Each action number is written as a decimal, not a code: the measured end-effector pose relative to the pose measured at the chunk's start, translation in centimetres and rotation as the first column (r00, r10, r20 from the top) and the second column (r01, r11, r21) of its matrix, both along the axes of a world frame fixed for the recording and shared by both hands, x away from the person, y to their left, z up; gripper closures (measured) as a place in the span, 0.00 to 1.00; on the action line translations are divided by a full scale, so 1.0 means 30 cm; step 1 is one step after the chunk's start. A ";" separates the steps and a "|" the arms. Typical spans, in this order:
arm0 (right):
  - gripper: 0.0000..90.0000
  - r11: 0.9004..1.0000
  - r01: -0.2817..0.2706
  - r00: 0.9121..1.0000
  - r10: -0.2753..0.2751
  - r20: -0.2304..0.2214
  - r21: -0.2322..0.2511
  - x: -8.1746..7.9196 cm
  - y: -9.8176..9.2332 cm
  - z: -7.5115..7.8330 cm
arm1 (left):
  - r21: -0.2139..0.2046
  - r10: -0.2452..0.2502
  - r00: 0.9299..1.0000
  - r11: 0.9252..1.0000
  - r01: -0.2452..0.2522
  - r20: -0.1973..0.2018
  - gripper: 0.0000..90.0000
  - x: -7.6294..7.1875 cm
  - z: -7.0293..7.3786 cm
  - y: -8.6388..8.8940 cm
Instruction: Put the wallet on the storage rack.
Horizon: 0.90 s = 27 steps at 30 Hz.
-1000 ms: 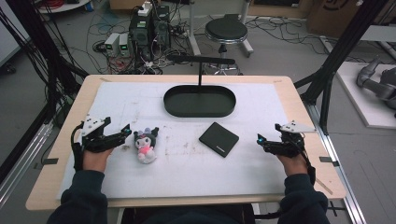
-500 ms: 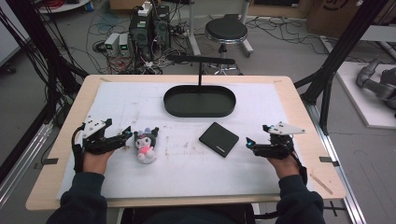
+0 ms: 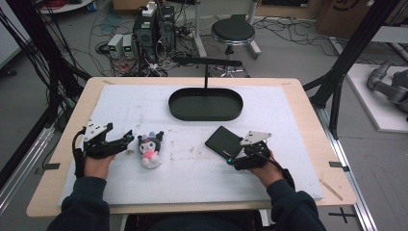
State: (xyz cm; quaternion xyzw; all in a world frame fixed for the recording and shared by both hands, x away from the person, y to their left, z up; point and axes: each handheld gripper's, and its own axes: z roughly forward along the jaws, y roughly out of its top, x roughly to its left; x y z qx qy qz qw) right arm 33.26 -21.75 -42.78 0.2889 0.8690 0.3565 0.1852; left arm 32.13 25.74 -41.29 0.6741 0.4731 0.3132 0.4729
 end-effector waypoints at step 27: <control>0.90 0.995 -0.035 0.993 0.045 0.111 -0.089 -0.010 0.034 0.033 | -0.016 0.012 1.000 1.000 -0.012 0.011 0.23 -0.002 -0.001 0.014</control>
